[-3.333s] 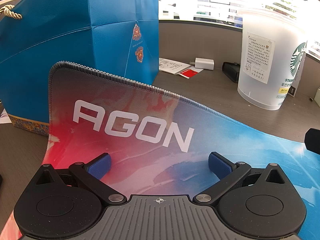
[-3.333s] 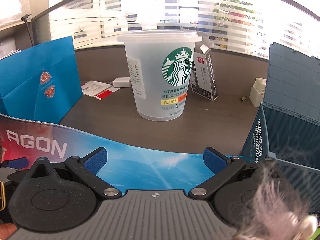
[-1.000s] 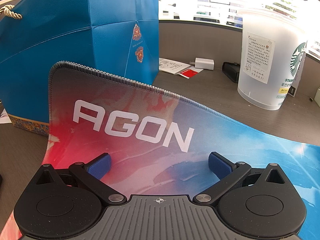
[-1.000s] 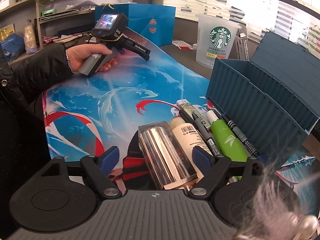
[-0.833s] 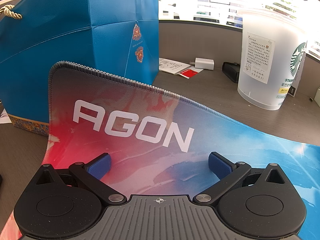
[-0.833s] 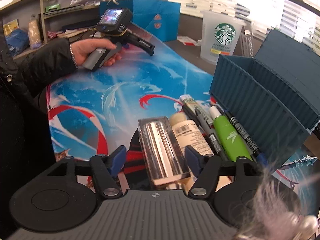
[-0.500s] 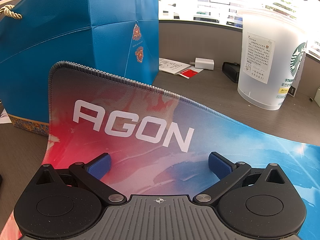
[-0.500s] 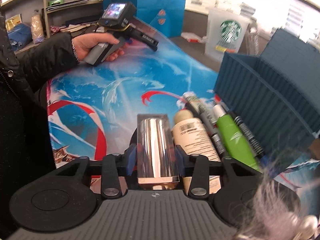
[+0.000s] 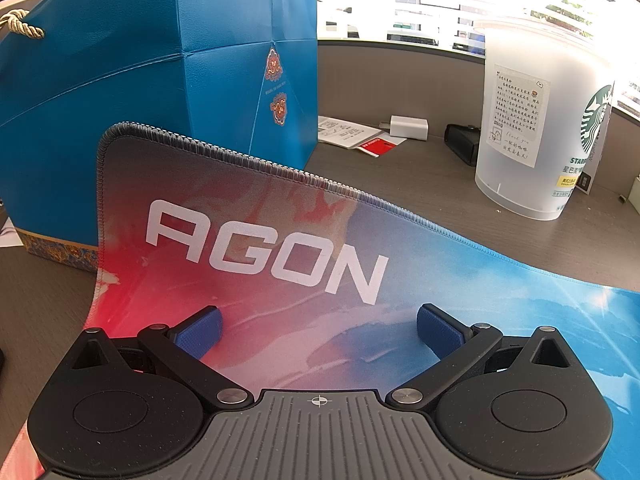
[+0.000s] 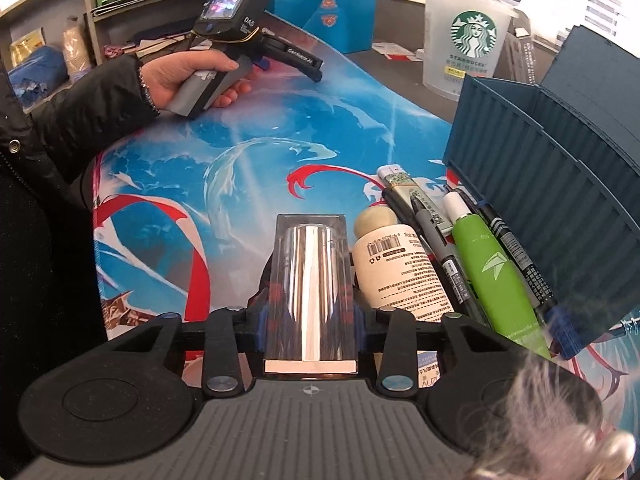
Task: Organize rigid objects
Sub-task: 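Close the right gripper on the clear glass tumbler and lift it, then carry the tumbler with the right gripper over the open teal box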
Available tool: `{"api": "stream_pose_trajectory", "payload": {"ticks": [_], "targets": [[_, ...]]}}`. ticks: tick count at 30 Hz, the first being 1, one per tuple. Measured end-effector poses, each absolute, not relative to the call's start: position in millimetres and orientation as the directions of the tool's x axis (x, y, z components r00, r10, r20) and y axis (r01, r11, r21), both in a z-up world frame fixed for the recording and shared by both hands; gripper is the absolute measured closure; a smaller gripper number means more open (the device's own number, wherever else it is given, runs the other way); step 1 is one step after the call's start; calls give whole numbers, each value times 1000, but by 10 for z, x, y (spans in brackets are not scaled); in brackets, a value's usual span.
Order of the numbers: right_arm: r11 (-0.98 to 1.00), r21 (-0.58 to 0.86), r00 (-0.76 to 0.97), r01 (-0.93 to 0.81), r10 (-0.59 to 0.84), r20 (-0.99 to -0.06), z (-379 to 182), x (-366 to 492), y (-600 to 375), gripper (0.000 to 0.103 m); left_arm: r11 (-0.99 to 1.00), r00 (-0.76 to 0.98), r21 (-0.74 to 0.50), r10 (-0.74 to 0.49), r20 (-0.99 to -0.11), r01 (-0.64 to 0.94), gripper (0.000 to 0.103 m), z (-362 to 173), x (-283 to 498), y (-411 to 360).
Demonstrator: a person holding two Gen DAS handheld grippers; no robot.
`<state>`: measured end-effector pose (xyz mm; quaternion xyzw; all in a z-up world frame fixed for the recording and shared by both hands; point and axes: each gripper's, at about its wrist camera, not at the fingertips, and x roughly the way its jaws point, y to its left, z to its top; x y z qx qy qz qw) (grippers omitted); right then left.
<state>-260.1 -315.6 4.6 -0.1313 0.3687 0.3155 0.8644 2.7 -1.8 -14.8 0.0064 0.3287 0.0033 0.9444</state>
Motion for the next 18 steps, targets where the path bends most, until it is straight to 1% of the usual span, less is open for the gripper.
{"api": "stream_pose_trajectory", "payload": {"ticks": [8,18], "targets": [[779,-19,555,-626,429,-712,90,-2613,-3138,68,1000,784,14,10,-621,-2,0,-155,28,-19],[790,-70,609,-609,409,-680,352,-2614,-3140,68,1000,784,14,10,-621,-2,0,-164,29,-20]]}}
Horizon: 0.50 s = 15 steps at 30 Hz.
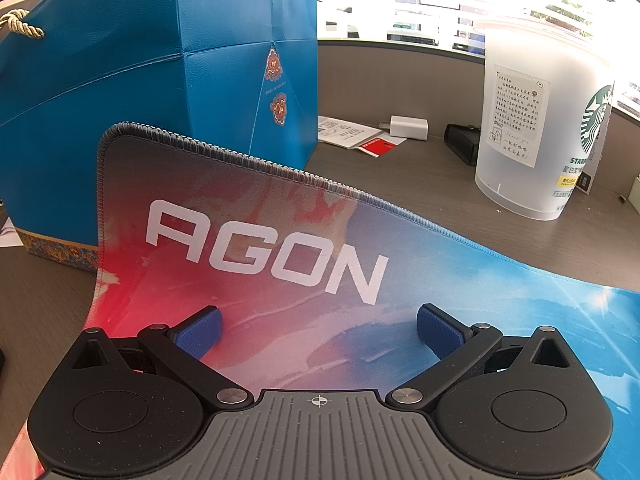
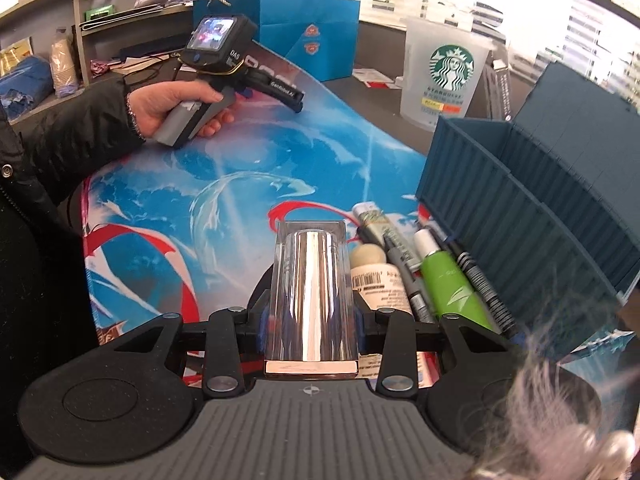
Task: Organize rigid objects
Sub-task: 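Carry the tumbler with the right gripper over the open teal box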
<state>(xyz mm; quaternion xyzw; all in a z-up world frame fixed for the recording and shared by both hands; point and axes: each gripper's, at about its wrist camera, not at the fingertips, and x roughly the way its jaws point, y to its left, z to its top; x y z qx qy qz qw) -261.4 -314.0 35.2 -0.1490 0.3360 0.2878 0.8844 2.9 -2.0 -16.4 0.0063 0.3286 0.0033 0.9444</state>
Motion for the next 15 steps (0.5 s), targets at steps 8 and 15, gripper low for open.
{"api": "stream_pose_trajectory", "payload": {"ticks": [8,15], "targets": [[799,-135,668,-586,381,-639,665,-2548,-3171,68,999,781,2,-34,-623,46,0,-134,-12,-11],[808,-207,725,-551,342,-597,1006,-2407,-3252,68,990,845,-18,-129,-518,140,0,221,-399,-182]]}}
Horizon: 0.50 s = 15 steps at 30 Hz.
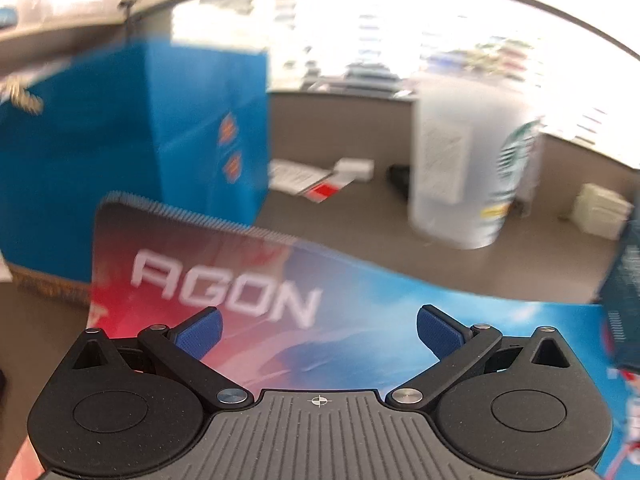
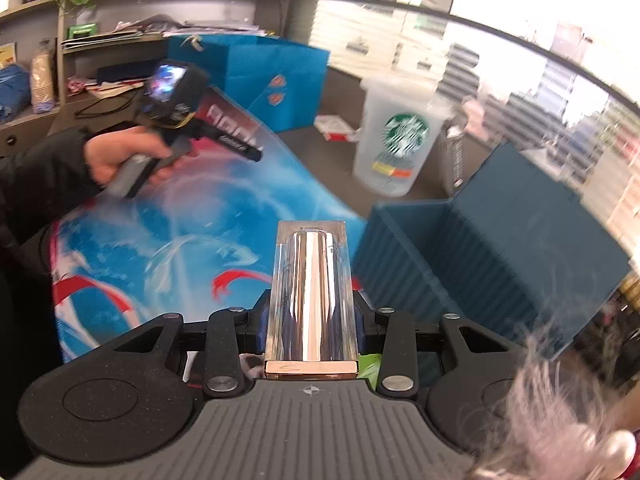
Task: Organize rigid objects
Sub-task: 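Carry the tumbler with the right gripper over the open teal box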
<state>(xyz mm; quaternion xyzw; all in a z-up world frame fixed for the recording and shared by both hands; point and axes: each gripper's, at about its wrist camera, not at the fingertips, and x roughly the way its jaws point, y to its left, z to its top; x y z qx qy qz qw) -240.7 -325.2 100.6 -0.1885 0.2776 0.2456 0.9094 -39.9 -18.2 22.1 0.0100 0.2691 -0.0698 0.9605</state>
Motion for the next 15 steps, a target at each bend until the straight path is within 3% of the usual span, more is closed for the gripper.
{"api": "stream_pose_trajectory", "payload": {"ticks": [9,15], "targets": [[819,-268,762,-507,281,-583,1272,-2094,-3366,68,940,812,-24,-306,-497,339,0,347,-697,-620],[822,-285,755,-492,240,-611,1327,-1758,-3501,68,923,809,-6,-340,-480,385,0,374,-793,-788]]}}
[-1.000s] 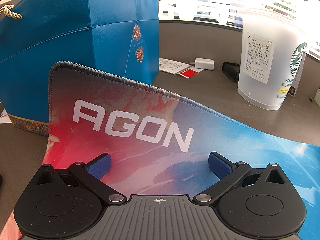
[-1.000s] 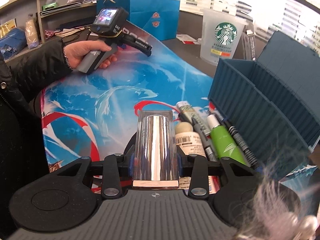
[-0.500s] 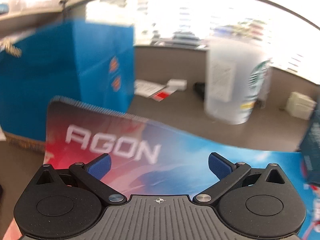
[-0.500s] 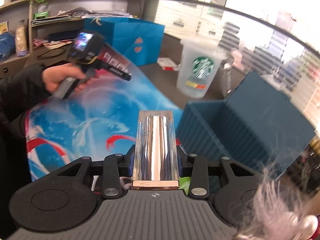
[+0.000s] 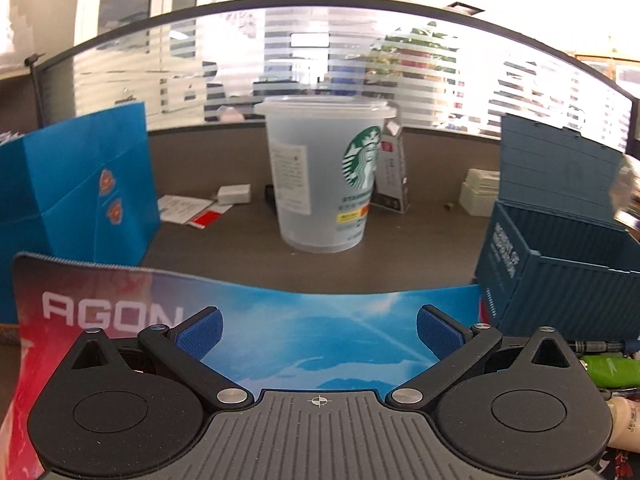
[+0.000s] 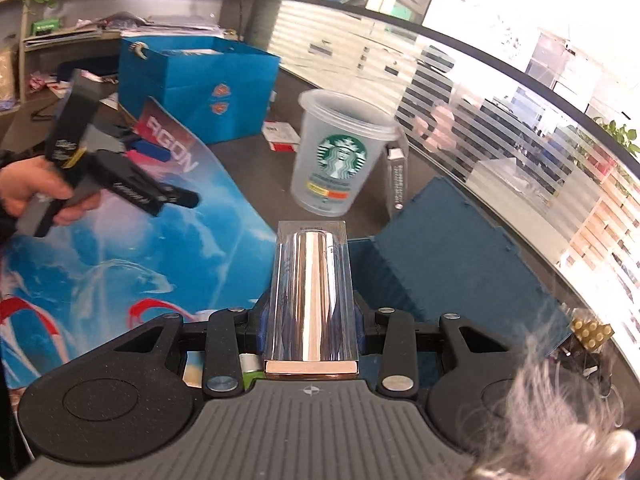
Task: Organize rigid objects
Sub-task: 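Carry the tumbler with the right gripper over the open teal box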
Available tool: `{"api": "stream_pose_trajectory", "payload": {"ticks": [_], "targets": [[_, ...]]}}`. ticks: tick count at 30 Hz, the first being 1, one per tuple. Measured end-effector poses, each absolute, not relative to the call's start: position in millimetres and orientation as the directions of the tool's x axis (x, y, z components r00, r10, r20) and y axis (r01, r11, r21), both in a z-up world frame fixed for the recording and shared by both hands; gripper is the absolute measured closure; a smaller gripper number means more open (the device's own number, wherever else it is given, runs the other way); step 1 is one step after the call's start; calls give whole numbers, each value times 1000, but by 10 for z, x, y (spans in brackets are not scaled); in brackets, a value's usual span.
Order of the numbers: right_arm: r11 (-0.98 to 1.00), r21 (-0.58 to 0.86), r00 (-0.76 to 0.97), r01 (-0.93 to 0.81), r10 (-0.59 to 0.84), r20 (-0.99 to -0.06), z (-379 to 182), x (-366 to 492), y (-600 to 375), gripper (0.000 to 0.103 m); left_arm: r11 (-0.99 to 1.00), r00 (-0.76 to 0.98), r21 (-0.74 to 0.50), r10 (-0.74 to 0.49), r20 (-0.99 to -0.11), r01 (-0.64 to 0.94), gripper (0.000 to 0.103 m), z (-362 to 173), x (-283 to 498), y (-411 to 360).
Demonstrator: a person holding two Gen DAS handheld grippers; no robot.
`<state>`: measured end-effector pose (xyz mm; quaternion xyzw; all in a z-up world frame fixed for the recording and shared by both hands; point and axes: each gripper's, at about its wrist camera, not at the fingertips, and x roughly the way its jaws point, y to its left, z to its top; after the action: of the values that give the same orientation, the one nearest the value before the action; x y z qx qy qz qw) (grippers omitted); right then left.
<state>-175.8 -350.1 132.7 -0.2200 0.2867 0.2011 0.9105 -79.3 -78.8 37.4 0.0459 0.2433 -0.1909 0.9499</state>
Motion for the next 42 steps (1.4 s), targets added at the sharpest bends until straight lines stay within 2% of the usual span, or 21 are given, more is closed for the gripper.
{"api": "stream_pose_trajectory", "payload": {"ticks": [15,21,42], "targets": [[785,-253,623,-565,205,-755,1035,-850,-3788,68,934,794,-40,-324,-514,355,0,277,-639,-734],[760,-230,563,-607,208,-800,846,-614,-3750,68,928,780,-15,-321,-538,371,0,206,-603,-806],[749,-177,477,-639,205,-855,693,-373,-3710,68,905,737,-28,-363,-570,424,0,132,-585,-901]]}}
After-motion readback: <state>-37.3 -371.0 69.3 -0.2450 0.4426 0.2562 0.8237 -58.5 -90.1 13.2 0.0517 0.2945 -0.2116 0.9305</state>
